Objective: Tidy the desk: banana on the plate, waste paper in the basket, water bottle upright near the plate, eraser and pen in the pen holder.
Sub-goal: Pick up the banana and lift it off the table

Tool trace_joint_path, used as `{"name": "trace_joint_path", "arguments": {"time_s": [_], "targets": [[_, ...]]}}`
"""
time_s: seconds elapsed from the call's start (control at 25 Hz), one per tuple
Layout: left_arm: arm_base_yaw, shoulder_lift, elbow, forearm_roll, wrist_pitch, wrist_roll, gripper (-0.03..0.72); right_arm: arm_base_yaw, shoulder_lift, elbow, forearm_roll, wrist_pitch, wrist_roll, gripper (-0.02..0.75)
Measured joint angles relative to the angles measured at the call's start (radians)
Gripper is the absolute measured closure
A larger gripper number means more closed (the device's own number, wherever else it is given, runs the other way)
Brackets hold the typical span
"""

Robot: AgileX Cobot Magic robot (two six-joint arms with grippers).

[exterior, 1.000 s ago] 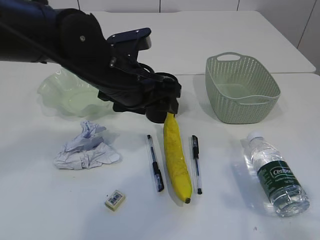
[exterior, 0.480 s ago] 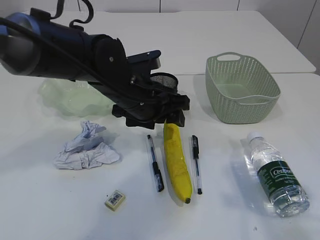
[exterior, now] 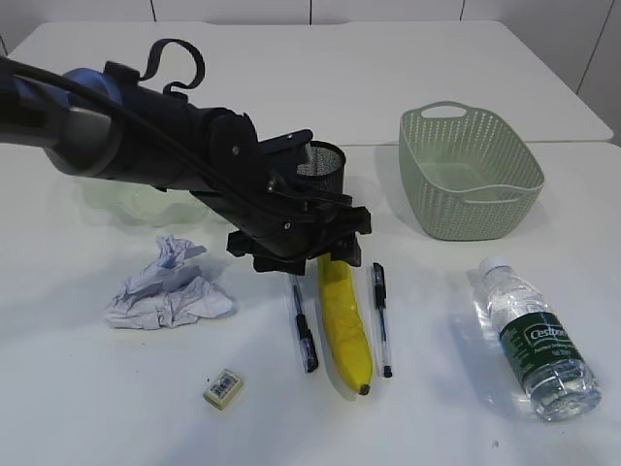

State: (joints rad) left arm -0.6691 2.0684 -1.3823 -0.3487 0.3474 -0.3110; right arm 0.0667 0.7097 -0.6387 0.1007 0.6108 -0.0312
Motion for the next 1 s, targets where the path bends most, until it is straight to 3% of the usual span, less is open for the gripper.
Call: {"name": "trace_joint_path", "arguments": {"time_s": [1.0], "targets": [[-0.002,0.063,0.000,-0.064,-0.043,0.000,0.157,0.000,0.009,0.000,0.000,0.004,0.000,0.242]]}}
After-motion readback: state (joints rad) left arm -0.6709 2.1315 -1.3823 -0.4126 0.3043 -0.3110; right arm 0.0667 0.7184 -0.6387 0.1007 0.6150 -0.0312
